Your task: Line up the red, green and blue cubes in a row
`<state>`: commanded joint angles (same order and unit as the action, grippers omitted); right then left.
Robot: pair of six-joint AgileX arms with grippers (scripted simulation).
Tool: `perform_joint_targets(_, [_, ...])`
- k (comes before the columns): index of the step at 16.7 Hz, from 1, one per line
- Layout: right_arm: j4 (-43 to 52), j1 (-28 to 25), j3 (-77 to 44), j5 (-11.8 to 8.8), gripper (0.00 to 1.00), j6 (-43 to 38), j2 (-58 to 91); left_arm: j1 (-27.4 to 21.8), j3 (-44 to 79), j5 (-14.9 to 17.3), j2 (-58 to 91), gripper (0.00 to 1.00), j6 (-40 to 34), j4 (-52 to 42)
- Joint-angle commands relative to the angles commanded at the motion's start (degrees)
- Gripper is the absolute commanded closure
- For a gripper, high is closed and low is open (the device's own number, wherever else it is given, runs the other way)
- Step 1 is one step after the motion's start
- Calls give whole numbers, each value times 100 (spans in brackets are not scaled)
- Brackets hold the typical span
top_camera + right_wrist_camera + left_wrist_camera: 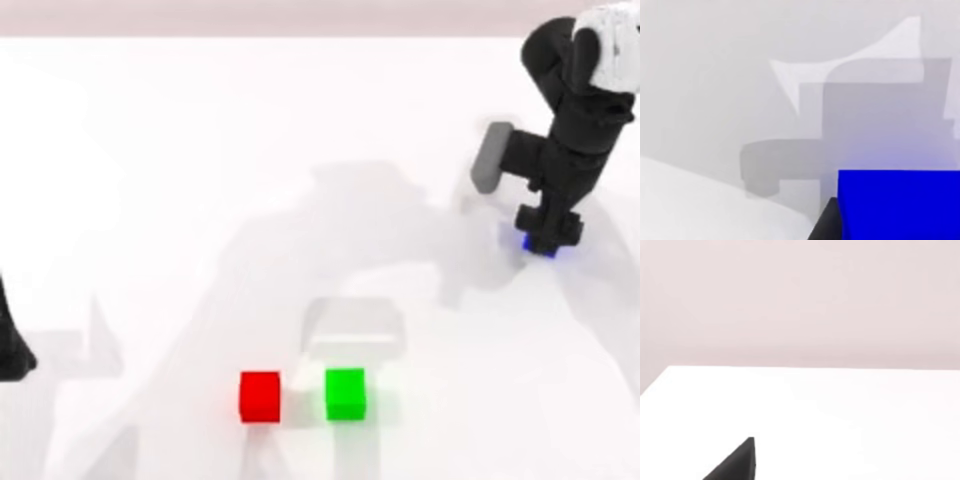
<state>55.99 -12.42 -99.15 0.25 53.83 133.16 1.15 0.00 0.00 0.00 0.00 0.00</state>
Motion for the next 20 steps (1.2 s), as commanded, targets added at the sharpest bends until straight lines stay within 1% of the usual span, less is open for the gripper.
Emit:
perform_joint_targets(1, [91, 5, 9, -29, 100, -56, -123, 0, 0, 0, 0, 0, 0, 0])
perform_joint_targets(4, [329, -2, -208, -31, 100, -49, -179, 0, 0, 0, 0, 0, 0, 0])
perform_joint_targets(9, [1371, -43, -919, -33, 100, -38, -440, 0, 0, 0, 0, 0, 0, 0])
perform_joint_targets(15, [1447, -33, -974, -34, 100, -54, -482, 0, 0, 0, 0, 0, 0, 0])
perform_joint_targets(17, [1395, -217, -770, -35, 100, -87, -662, 0, 0, 0, 0, 0, 0, 0])
perform_joint_targets(20, [1244, -769, -103, -40, 100, -215, -1201, 0, 0, 0, 0, 0, 0, 0])
